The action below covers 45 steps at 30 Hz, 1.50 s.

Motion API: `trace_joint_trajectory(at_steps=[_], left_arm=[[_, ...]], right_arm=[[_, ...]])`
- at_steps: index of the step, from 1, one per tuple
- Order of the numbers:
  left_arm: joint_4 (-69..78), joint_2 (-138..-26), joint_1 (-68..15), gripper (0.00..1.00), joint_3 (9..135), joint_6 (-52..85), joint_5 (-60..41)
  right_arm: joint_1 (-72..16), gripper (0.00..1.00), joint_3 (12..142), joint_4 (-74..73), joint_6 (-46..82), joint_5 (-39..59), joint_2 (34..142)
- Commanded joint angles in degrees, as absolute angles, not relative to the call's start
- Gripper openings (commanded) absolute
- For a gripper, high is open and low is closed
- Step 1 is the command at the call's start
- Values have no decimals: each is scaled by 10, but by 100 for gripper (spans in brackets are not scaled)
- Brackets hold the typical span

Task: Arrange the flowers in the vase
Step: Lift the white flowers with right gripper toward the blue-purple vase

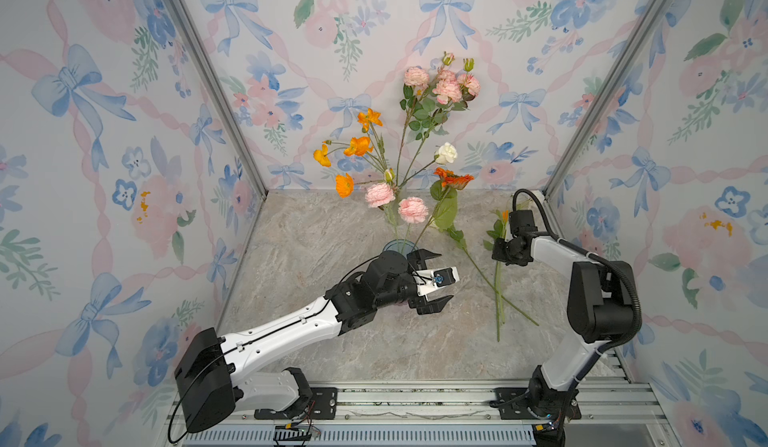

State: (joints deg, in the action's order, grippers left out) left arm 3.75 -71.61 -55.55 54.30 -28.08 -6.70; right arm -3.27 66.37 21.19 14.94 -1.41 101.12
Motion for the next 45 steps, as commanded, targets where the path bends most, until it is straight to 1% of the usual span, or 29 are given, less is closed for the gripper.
trace_joint_trajectory(at_steps=[1, 8, 12, 18, 20, 23, 27, 31, 35, 39, 42, 45], left_arm=[[51, -707, -559, 98, 539, -279, -70], [51, -699, -559, 98, 538, -280, -64], [51, -689, -558, 98, 537, -282, -57], [56, -671, -549, 98, 532, -282, -53], [55, -666, -549, 98, 530, -284, -49], [56, -656, -548, 98, 526, -285, -44], [56, -629, -545, 98, 525, -287, -31], [44, -578, -548, 98, 515, -294, 26], [32, -491, -547, 98, 462, -284, 102], [6, -389, -544, 98, 398, -246, 144], [5, -312, -538, 98, 344, -225, 143], [22, -268, -531, 98, 327, -218, 138]], right_arm=[[-53, 0, 668, 219, 134, -5, 966], [-65, 0, 659, 239, 141, 16, 879], [-69, 0, 603, 188, 159, 50, 797], [-88, 0, 535, 168, 190, 48, 695], [-108, 0, 502, 149, 200, 29, 661], [-149, 0, 478, 137, 199, -28, 608], [-201, 0, 498, 150, 174, -95, 550], [-260, 0, 527, 139, 135, -154, 509], [-318, 0, 560, 108, 72, -181, 500], [-378, 0, 606, 74, 6, -187, 517], [-427, 0, 627, 21, -46, -185, 535], [-475, 0, 633, -57, -102, -179, 557]])
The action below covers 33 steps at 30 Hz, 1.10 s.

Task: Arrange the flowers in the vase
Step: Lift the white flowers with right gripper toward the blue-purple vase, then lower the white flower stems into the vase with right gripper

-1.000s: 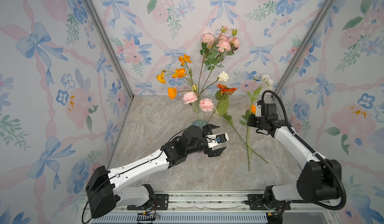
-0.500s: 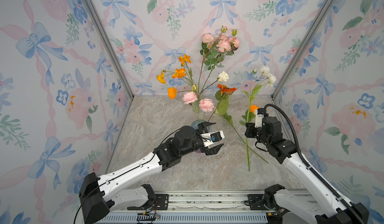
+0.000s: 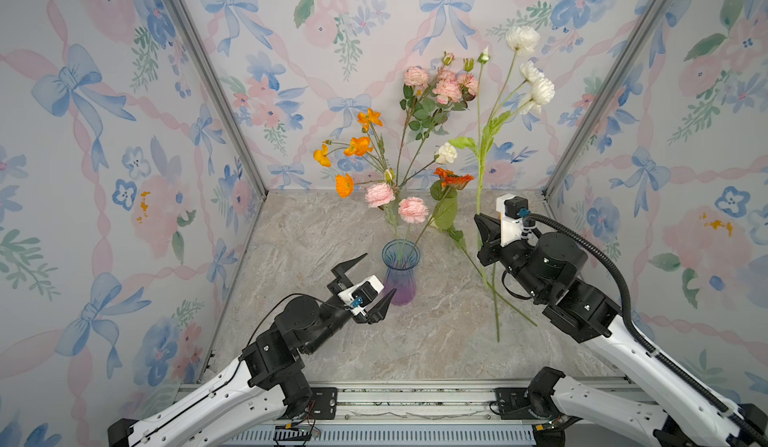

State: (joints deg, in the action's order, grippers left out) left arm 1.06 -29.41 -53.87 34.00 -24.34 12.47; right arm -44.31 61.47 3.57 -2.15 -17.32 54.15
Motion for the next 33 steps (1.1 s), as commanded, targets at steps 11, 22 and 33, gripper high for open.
trace_joint_trajectory(at_steps=[11, 22, 33], left_arm=[[35, -322, -432, 98, 333, -180, 2], [35, -328, -428, 98, 328, -181, 9], [36, -331, -428, 98, 329, -179, 19]], right_arm=[[-530, 0, 735, -201, -84, -64, 688], [-534, 0, 783, -259, 19, -4, 805], [-538, 1, 722, -244, 16, -25, 820]])
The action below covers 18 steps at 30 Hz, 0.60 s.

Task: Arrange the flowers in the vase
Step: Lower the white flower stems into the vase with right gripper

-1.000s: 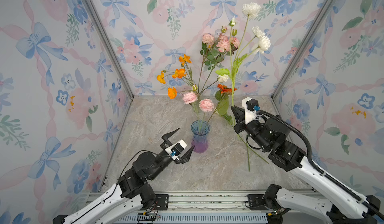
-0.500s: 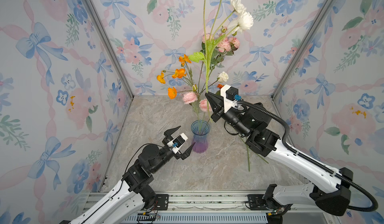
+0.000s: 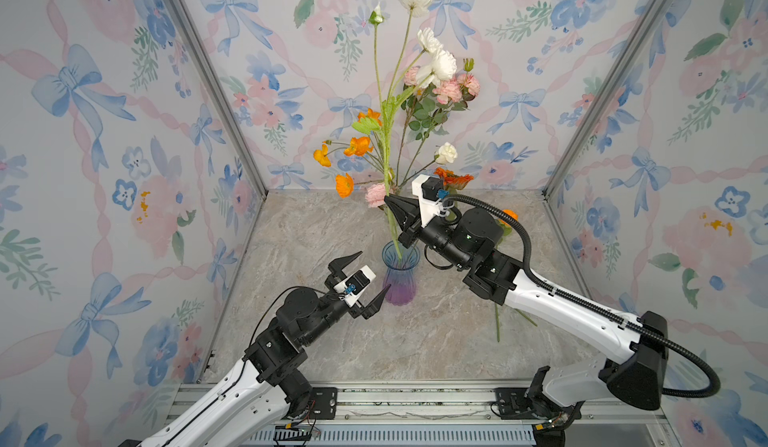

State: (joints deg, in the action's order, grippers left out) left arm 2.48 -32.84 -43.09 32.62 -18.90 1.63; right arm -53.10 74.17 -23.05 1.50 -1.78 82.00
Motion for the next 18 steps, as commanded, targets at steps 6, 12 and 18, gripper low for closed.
trace_joint_trajectory(at_steps=[6, 12, 18], left_arm=[[35, -331, -428, 98, 329, -179, 23], [36, -332, -428, 98, 328, -179, 28], [35, -332, -428, 98, 327, -179, 27]], right_arm=[[-539, 0, 698, -222, 7, -33, 830], [-541, 1, 663, -242, -20, -36, 840], [-541, 1, 636, -263, -30, -40, 860]])
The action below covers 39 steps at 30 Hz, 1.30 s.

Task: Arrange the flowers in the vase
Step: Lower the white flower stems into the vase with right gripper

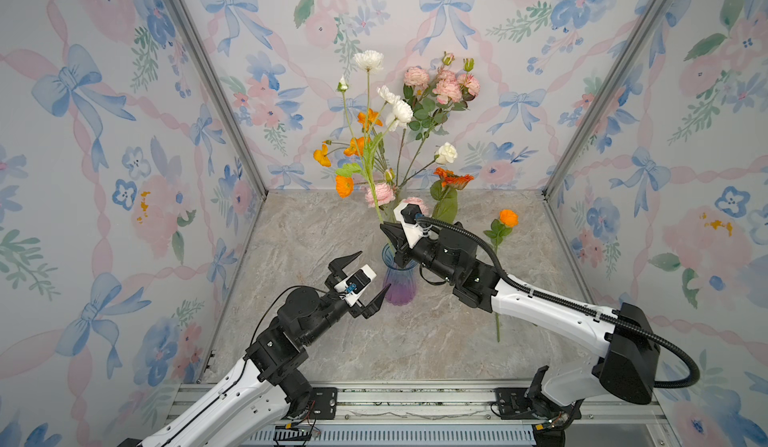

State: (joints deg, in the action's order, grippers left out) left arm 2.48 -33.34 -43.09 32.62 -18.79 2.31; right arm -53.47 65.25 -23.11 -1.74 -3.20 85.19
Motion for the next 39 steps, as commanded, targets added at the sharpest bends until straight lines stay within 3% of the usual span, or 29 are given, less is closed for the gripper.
trace_joint_trajectory(at_steps=[1, 7, 30, 39], left_arm=[[35, -332, -428, 98, 327, -180, 27], [35, -337, -429, 98, 326, -181, 27], [35, -340, -428, 98, 325, -183, 29], [36, -340, -428, 98, 326, -183, 28]], right_arm=[[-542, 1, 626, -277, -30, -40, 864], [-543, 2, 584, -339, -36, -46, 882], [-543, 8, 533, -345, -43, -68, 872], [-544, 18, 525, -338, -45, -75, 858]])
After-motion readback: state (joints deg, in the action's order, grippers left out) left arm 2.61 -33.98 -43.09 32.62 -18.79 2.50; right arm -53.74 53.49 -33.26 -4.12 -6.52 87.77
